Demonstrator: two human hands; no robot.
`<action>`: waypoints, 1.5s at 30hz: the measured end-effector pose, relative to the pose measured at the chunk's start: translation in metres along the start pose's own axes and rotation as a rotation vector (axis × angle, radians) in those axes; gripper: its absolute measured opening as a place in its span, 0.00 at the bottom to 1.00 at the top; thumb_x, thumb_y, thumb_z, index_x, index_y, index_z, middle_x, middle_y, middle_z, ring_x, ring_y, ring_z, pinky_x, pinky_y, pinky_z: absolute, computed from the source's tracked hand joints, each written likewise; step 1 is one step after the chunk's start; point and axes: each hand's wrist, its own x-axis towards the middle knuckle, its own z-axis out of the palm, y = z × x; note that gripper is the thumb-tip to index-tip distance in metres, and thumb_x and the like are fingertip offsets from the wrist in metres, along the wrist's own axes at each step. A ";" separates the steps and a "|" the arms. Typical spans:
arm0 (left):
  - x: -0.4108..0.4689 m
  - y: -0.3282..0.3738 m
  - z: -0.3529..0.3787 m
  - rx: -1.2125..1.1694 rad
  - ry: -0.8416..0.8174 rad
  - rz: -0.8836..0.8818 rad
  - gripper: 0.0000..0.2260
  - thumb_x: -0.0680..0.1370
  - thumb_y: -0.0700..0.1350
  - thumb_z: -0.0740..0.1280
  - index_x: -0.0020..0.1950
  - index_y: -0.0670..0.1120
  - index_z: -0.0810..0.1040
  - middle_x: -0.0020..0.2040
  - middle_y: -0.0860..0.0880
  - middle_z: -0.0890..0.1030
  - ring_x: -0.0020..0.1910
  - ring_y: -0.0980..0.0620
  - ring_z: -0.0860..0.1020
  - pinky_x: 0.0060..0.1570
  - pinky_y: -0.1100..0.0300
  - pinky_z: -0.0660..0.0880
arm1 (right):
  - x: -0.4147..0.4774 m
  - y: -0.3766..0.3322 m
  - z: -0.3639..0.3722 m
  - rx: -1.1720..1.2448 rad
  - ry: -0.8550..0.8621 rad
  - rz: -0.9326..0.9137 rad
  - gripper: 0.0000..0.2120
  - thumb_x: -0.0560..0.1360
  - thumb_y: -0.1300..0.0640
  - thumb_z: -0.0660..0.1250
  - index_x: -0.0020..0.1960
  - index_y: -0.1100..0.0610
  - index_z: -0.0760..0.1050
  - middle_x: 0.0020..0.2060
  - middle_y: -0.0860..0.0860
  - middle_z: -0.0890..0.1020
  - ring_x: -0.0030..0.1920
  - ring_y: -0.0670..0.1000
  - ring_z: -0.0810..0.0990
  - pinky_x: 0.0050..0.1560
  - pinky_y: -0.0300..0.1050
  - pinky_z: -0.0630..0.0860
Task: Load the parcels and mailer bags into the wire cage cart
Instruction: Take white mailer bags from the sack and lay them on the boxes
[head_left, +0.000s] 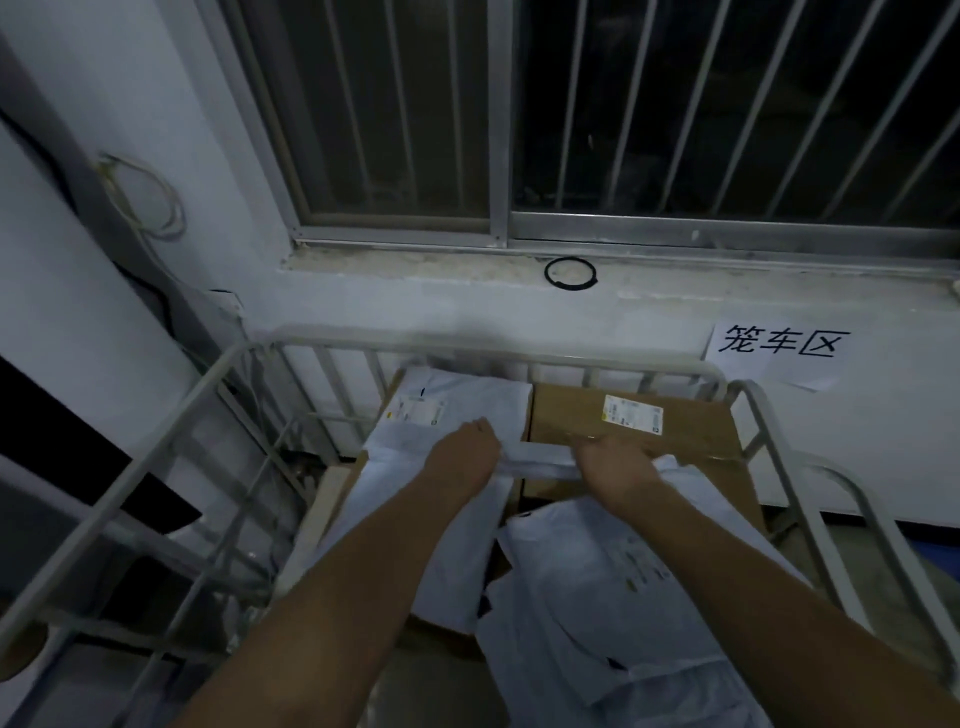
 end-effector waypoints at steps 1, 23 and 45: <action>-0.002 -0.015 0.001 -0.007 0.093 -0.046 0.19 0.45 0.52 0.84 0.28 0.48 0.81 0.21 0.54 0.74 0.17 0.60 0.71 0.18 0.69 0.63 | 0.007 -0.013 -0.001 -0.005 0.001 0.011 0.19 0.80 0.63 0.59 0.71 0.61 0.65 0.62 0.60 0.79 0.60 0.60 0.79 0.53 0.50 0.74; 0.121 -0.180 -0.092 0.240 -0.015 0.008 0.31 0.81 0.32 0.56 0.80 0.35 0.41 0.81 0.38 0.46 0.80 0.40 0.48 0.78 0.45 0.50 | 0.210 -0.094 -0.078 0.185 0.201 0.095 0.30 0.81 0.68 0.52 0.81 0.64 0.47 0.80 0.62 0.50 0.80 0.58 0.53 0.76 0.49 0.55; 0.106 -0.256 0.153 -0.036 -0.095 -0.064 0.42 0.76 0.70 0.49 0.81 0.43 0.55 0.81 0.38 0.48 0.80 0.39 0.42 0.76 0.36 0.45 | 0.265 -0.141 0.181 0.357 0.173 0.079 0.29 0.81 0.40 0.49 0.76 0.53 0.65 0.79 0.57 0.61 0.78 0.59 0.58 0.71 0.65 0.63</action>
